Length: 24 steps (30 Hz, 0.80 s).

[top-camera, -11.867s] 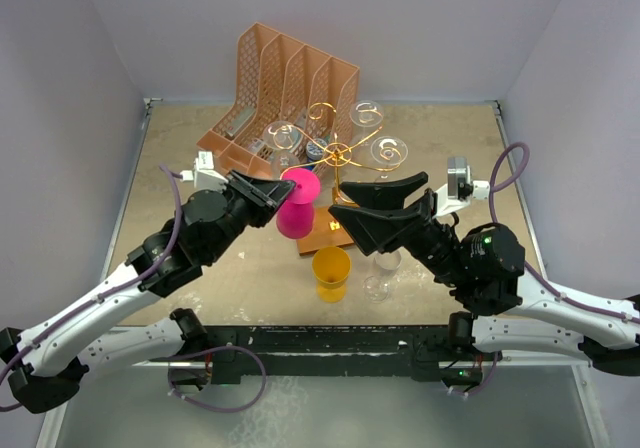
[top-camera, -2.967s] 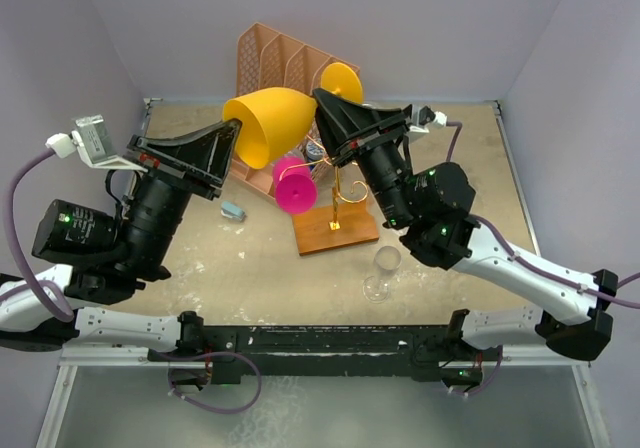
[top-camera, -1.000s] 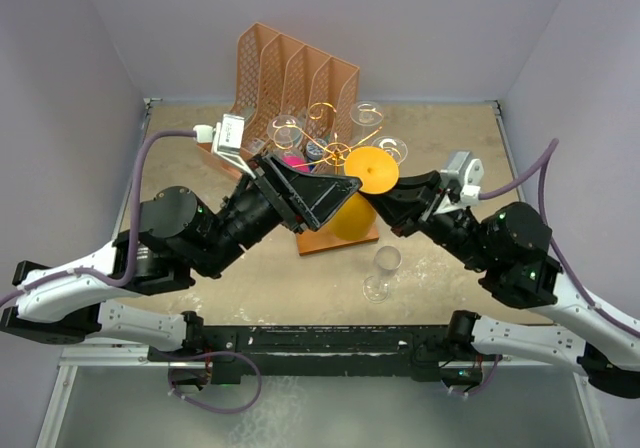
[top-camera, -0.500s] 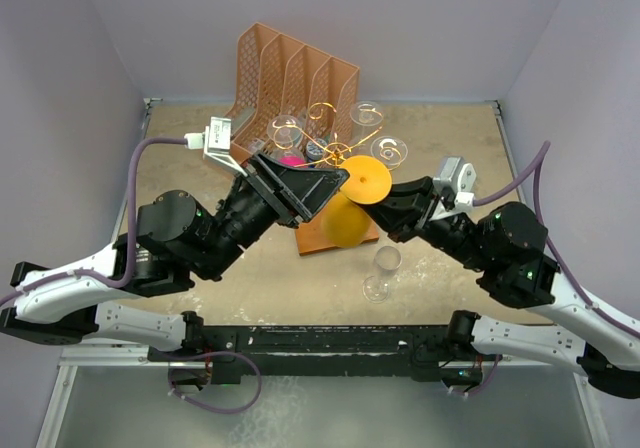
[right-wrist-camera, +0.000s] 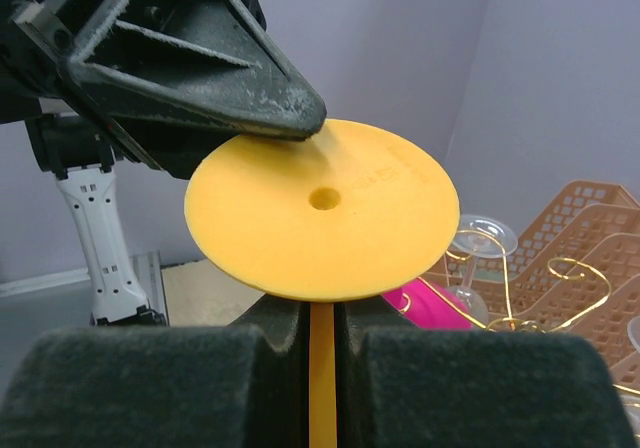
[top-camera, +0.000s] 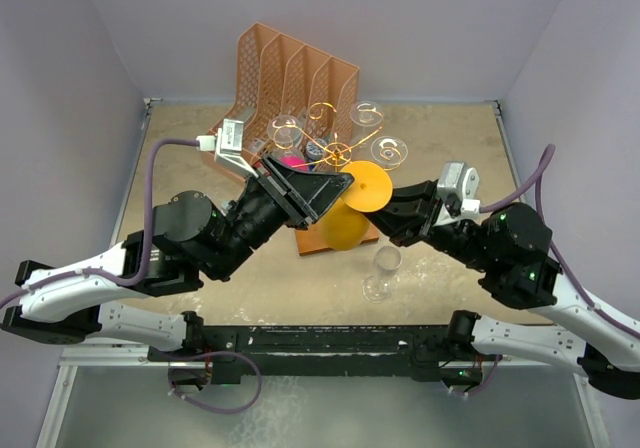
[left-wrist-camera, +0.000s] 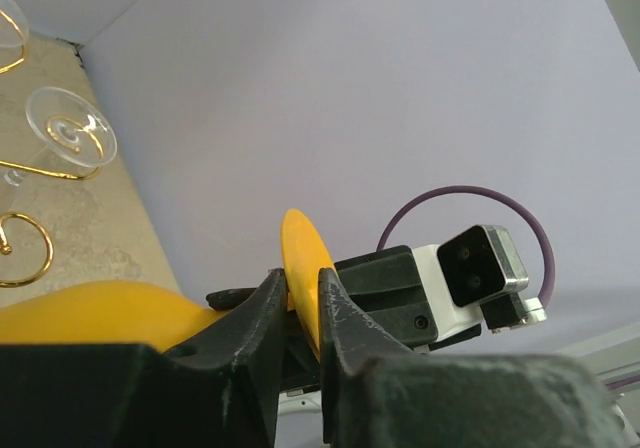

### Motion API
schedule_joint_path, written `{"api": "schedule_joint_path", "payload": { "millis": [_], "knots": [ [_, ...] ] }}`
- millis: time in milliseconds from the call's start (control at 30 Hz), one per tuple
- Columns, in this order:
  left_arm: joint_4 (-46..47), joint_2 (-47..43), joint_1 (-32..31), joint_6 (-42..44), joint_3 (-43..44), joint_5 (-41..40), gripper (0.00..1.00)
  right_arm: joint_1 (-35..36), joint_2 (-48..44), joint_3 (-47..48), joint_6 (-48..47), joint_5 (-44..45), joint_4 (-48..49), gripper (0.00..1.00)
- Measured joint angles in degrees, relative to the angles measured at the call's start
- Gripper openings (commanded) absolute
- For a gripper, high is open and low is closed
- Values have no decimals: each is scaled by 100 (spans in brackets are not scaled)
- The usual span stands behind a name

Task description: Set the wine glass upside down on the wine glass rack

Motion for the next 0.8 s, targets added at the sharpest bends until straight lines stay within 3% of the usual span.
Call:
{"api": "schedule_joint_path", "payload": {
  "millis": [67,167,333,433,567,800],
  "knots": [
    [-7,4,2,-4,0,9,0,0,7,0,-2,-31,26,0],
    [0,4,2,-57,0,22,0,-7,7,0,-87,-90,42,2],
    [-2,4,2,-96,0,20,0,-33,7,9,-83,-129,39,41],
    [35,7,0,-59,4,2,0,-33,-13,31,50,-107,20,52],
    [57,107,0,111,245,-107,0,-31,-116,31,192,-83,-24,59],
    [293,330,7,739,918,-363,0,-31,-306,31,525,227,4,61]
  ]
}}
